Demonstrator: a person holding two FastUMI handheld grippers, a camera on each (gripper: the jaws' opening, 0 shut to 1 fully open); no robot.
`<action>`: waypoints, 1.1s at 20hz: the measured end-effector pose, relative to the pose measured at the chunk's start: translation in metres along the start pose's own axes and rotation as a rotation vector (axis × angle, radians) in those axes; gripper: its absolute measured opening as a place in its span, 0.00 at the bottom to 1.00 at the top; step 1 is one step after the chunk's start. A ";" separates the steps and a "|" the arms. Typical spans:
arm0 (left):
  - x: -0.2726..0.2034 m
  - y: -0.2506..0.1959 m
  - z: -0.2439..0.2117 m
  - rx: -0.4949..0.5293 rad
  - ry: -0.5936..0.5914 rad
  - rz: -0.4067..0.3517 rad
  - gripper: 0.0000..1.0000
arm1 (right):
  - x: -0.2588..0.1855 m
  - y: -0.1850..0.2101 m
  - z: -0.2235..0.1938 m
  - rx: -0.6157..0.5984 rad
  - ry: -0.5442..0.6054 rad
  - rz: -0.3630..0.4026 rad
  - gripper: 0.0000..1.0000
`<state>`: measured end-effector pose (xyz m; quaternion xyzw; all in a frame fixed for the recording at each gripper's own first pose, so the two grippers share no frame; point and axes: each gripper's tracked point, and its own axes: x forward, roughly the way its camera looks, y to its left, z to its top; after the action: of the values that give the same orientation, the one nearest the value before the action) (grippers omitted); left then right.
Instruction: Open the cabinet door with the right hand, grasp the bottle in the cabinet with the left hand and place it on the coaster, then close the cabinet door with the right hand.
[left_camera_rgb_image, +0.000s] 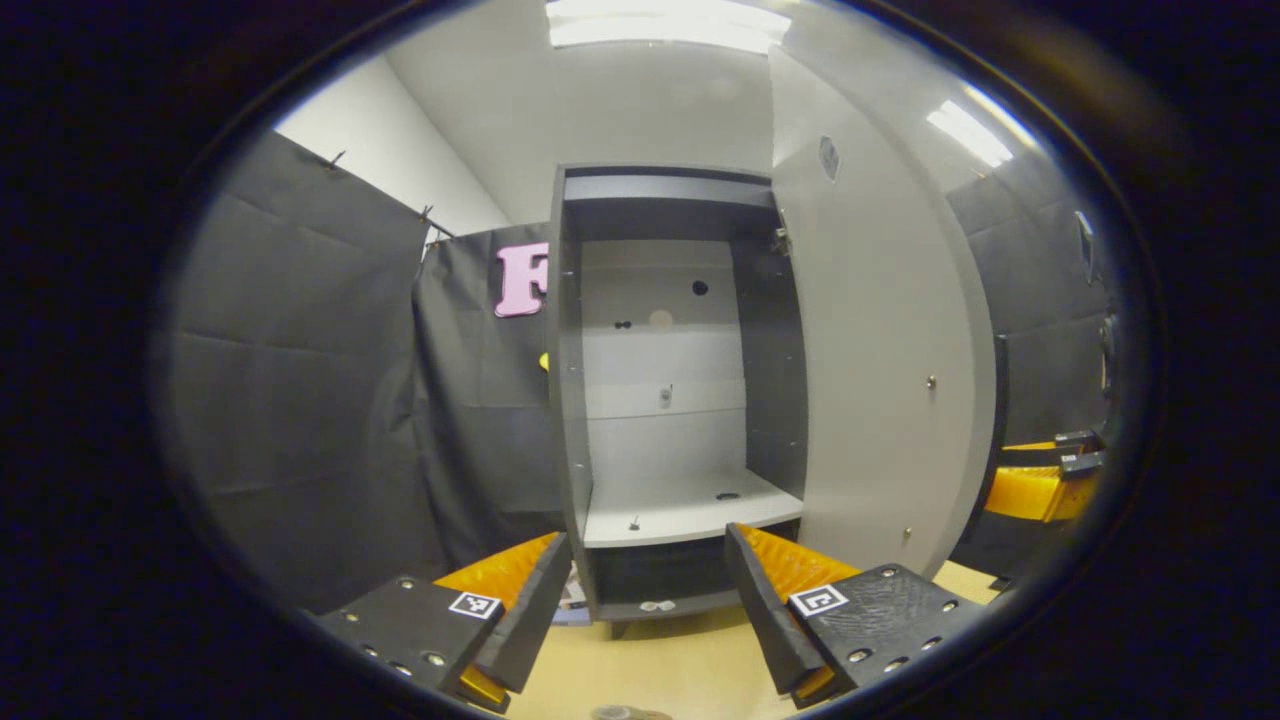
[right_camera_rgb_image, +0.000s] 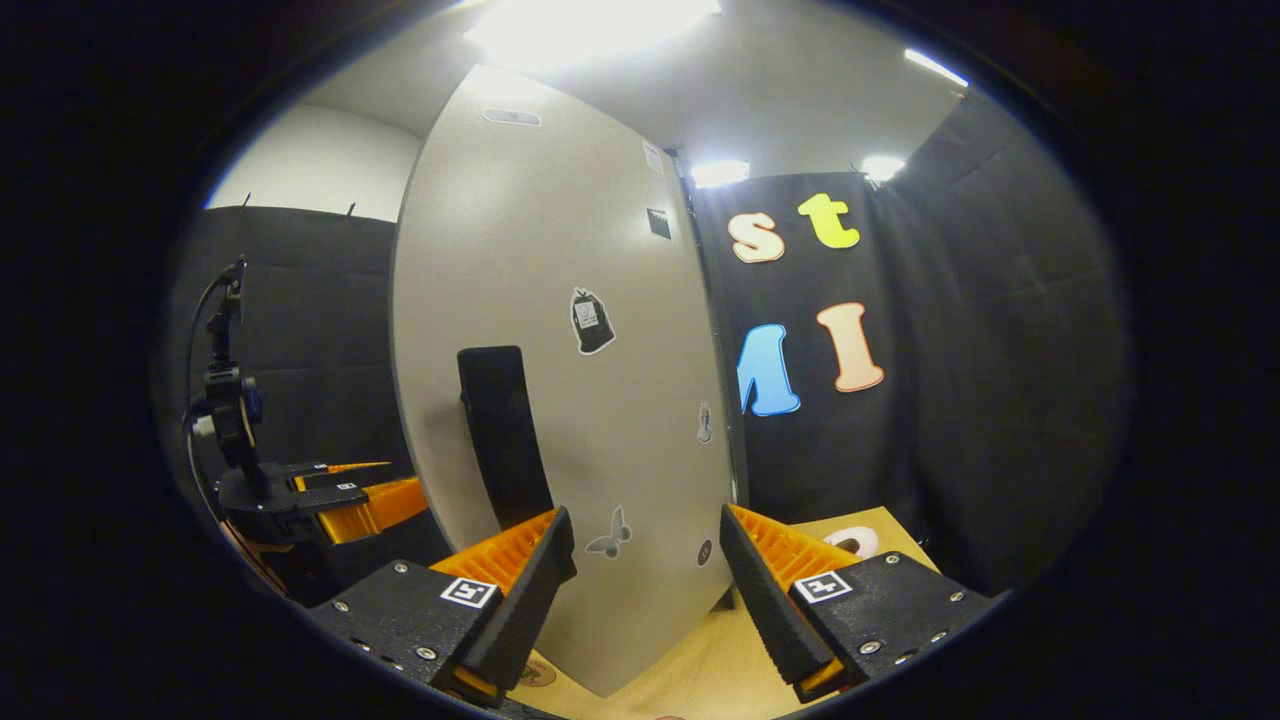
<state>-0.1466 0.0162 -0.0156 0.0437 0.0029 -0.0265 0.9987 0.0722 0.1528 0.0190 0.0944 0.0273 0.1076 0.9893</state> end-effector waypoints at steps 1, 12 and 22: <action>0.003 0.018 0.001 0.014 -0.005 0.016 0.89 | 0.005 0.006 -0.002 0.012 0.001 0.001 0.92; 0.045 0.056 -0.050 -0.036 0.067 -0.083 0.93 | 0.069 0.064 -0.021 0.032 0.025 -0.055 0.94; 0.041 0.043 -0.030 -0.128 0.025 0.037 0.89 | 0.080 0.014 -0.015 0.019 0.033 -0.272 0.95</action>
<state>-0.1030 0.0599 -0.0422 -0.0199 0.0165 -0.0074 0.9996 0.1466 0.1866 0.0040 0.0975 0.0571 -0.0262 0.9933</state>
